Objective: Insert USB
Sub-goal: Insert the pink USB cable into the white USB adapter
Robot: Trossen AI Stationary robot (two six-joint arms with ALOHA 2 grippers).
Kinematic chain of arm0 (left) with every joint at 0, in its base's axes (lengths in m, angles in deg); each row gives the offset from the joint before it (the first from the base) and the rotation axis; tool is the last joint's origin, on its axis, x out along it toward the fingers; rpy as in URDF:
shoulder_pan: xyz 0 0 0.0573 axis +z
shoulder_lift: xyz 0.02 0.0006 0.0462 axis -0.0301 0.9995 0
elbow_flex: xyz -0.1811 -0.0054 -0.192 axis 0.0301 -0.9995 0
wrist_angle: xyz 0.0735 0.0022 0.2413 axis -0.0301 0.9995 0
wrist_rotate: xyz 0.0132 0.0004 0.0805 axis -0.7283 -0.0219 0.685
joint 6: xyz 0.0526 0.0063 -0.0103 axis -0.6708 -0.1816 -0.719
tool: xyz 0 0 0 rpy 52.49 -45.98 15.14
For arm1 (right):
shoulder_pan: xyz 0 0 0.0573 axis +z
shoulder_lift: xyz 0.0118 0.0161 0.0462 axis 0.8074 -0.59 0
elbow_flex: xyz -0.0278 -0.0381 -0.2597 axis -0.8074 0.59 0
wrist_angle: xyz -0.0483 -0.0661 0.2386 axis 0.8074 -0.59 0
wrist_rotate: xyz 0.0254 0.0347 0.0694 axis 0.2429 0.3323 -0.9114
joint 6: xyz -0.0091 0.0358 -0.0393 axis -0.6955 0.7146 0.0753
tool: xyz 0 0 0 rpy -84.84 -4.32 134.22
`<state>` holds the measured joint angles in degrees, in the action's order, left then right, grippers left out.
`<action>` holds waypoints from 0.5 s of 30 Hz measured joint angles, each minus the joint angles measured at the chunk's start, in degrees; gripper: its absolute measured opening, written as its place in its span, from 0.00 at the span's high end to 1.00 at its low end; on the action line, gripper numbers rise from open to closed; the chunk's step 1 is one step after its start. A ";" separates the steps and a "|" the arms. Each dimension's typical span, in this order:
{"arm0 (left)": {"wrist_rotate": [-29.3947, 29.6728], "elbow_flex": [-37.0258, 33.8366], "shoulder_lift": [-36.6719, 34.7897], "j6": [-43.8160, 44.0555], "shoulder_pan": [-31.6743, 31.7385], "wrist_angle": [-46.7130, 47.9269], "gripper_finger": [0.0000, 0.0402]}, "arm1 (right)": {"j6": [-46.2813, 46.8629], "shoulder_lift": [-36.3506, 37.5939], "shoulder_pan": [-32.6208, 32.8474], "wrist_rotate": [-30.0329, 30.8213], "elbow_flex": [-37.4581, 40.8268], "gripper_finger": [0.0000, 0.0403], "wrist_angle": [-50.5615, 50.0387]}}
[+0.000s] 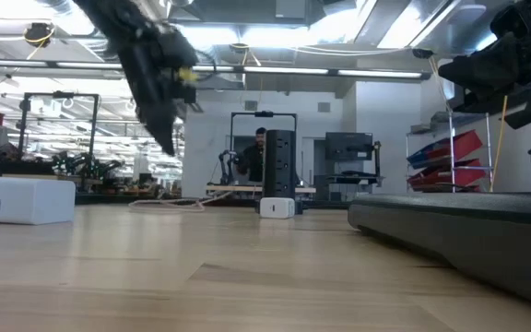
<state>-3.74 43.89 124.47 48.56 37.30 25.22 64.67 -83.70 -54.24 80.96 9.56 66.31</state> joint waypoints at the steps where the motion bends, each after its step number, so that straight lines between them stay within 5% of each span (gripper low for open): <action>1: -1.10 1.00 -1.02 2.56 -0.04 1.15 0.99 | 0.00 0.01 0.01 -0.02 0.00 1.00 -0.02; 9: -20.51 4.07 -7.66 16.42 -0.19 0.67 0.99 | 0.02 0.01 0.02 -0.02 0.01 1.00 -0.02; 15: -22.34 1.56 -11.16 18.64 -5.19 -10.61 0.99 | 0.00 0.01 0.00 -0.02 0.00 1.00 0.00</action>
<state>-26.07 45.45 113.32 67.20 32.11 14.61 64.67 -83.69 -54.24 80.94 9.56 66.31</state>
